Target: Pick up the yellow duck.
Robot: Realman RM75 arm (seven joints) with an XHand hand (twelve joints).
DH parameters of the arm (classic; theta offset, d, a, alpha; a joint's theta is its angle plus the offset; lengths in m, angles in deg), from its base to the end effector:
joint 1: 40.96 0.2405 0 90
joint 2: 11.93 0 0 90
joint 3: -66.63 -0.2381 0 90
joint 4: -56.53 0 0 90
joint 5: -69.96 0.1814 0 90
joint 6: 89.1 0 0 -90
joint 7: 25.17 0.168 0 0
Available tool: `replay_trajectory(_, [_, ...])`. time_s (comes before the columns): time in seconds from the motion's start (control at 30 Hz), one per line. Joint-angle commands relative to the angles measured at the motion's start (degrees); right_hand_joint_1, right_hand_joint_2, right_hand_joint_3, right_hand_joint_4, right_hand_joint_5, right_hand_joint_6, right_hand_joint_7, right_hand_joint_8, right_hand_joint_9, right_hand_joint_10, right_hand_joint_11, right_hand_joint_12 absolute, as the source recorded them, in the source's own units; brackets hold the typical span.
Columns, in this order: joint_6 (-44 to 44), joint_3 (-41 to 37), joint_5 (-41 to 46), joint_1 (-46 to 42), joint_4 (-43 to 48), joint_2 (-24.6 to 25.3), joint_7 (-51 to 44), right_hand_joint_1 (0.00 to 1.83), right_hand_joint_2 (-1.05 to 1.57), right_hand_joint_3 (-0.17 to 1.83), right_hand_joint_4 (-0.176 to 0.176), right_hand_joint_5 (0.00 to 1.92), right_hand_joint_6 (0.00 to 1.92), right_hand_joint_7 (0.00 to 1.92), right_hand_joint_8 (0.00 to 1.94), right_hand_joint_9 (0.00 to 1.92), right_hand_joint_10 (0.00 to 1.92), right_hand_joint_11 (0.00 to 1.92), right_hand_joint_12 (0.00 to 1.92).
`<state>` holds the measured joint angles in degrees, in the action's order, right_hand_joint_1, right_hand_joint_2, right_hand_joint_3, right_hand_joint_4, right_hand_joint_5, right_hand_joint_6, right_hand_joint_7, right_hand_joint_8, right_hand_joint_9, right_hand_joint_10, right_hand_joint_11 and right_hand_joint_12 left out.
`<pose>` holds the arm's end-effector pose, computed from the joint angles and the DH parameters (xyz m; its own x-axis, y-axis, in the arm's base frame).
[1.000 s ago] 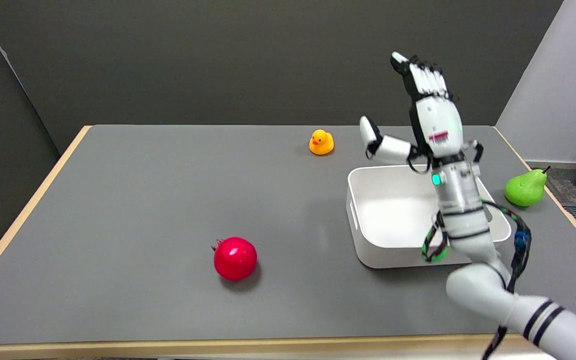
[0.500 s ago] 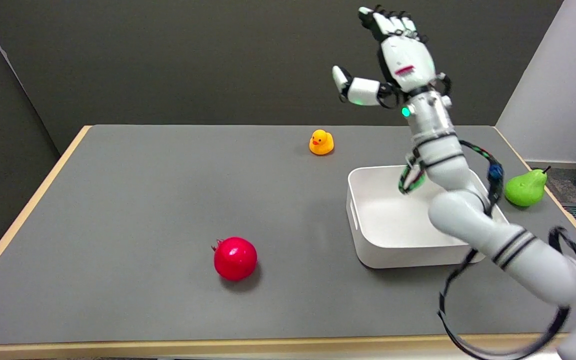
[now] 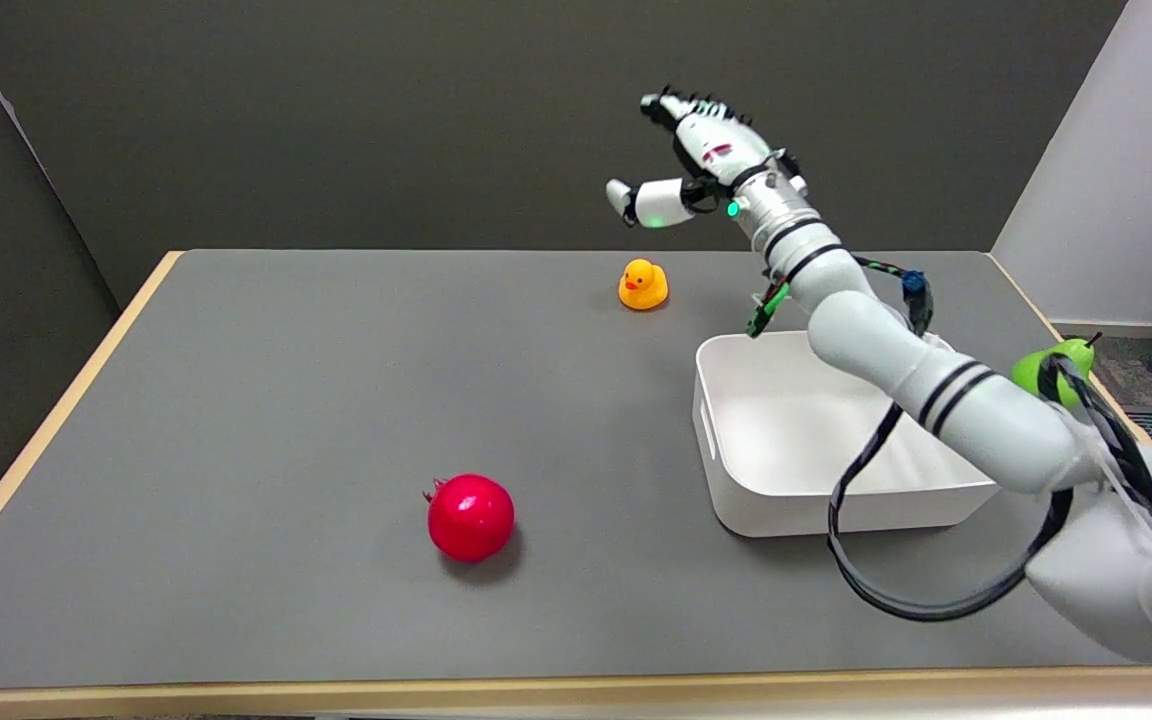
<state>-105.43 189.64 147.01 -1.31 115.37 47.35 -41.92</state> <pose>-0.1419 -0.4755 0.3414 0.9378 0.1658 0.3050 -0.3046 -0.0285 0.9520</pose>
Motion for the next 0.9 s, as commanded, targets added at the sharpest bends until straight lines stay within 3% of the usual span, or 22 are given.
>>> replay_trajectory(0.03, [12.0,9.68,11.57,11.35,-17.19,2.63,-3.97,0.53,0.64,0.82,-0.092,0.14,0.33,0.18,0.34,0.06,0.76,0.0,0.87])
replay_trajectory(0.2, [12.08,10.47,11.57,11.59,-17.92,2.79,-3.97,0.53,0.64,0.82,-0.097,0.14,0.34,0.19,0.36,0.06,0.77,0.0,0.87])
replay_trajectory(0.3, [12.09,10.47,11.73,11.76,-18.86,3.13,-3.97,0.51,0.59,0.92,-0.098,0.11,0.41,0.16,0.45,0.07,0.75,0.0,0.91])
replay_trajectory(0.43, [12.55,10.47,11.64,12.24,-23.25,5.13,-3.97,0.54,0.64,0.8,-0.104,0.15,0.35,0.22,0.38,0.08,0.8,0.0,0.91])
replay_trajectory(0.53, [12.55,10.47,11.57,12.71,-27.38,7.35,-3.97,0.54,0.59,0.93,-0.106,0.13,0.44,0.2,0.49,0.11,0.77,0.0,0.96])
replay_trajectory(0.9, [7.49,10.22,11.97,12.79,-37.28,12.55,-3.57,0.57,0.62,0.86,-0.098,0.14,0.38,0.2,0.41,0.09,0.77,0.0,0.9])
